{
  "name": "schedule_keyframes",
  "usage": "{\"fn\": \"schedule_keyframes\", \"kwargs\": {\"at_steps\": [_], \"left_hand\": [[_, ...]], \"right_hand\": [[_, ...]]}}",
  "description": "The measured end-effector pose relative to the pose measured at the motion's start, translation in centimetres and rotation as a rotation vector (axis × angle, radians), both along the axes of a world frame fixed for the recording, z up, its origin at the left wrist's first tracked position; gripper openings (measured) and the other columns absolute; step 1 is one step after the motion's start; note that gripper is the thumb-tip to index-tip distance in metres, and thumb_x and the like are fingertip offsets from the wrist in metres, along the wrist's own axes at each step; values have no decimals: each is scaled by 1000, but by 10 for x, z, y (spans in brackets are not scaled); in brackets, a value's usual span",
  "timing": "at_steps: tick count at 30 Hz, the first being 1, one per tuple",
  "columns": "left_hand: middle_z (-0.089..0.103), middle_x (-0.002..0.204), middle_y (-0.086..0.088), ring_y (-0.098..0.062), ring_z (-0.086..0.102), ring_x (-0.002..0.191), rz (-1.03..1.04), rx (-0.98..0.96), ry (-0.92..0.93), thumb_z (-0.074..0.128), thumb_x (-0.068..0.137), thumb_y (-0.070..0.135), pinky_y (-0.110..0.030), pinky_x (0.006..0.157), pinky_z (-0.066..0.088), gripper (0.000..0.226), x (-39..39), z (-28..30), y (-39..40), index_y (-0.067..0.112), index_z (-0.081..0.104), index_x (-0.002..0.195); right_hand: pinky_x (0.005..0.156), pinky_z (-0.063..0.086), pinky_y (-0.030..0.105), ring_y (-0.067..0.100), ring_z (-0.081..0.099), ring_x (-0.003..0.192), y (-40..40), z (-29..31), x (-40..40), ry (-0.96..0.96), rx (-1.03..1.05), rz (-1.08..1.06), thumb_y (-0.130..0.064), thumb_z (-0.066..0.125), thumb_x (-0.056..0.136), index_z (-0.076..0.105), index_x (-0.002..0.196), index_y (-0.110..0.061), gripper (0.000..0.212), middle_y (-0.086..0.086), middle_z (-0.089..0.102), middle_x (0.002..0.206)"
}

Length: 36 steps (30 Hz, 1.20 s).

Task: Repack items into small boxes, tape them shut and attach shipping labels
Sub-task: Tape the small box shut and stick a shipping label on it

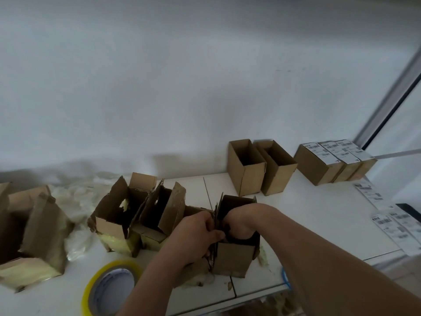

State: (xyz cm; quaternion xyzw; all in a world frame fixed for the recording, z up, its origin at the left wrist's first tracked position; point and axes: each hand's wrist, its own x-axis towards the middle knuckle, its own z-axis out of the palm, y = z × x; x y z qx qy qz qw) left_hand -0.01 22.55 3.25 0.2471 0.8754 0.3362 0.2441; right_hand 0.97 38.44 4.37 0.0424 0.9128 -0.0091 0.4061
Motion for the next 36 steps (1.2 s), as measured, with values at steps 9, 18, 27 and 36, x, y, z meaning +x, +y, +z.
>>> {"fn": "schedule_keyframes", "kwargs": {"at_steps": [9,18,27,36], "left_hand": [[66,80,2,-7,61,57,6,45,-44,67,89,38,-25,58,53,21,-3,-1,-3,25,53,98],[37,138,18,-5,47,118,-126,114,53,68,81,56,-28,101,48,72,-5,-10,-11,35,39,143],[1,158,21,-11,21,143,-200,-146,157,72,67,70,-39,115,34,105,-3,-15,-15,34,22,152],[0,163,11,-10,-15,148,-327,-288,510,60,79,70,-33,117,-11,98,6,-7,8,35,8,154]], "right_hand": [[92,45,37,27,53,97,-6,-7,-1,-98,106,160,-2,45,96,55,127,-1,32,11,54,94],[81,46,27,22,59,102,1,24,10,228,-31,112,-10,48,98,62,123,-18,30,3,61,116],[110,32,32,-3,46,112,17,-10,65,884,-399,-222,-47,46,98,63,115,-35,27,-19,57,120],[100,33,16,-8,38,116,34,-32,65,950,-563,-449,-53,45,97,58,118,-36,30,-21,49,130]]}}
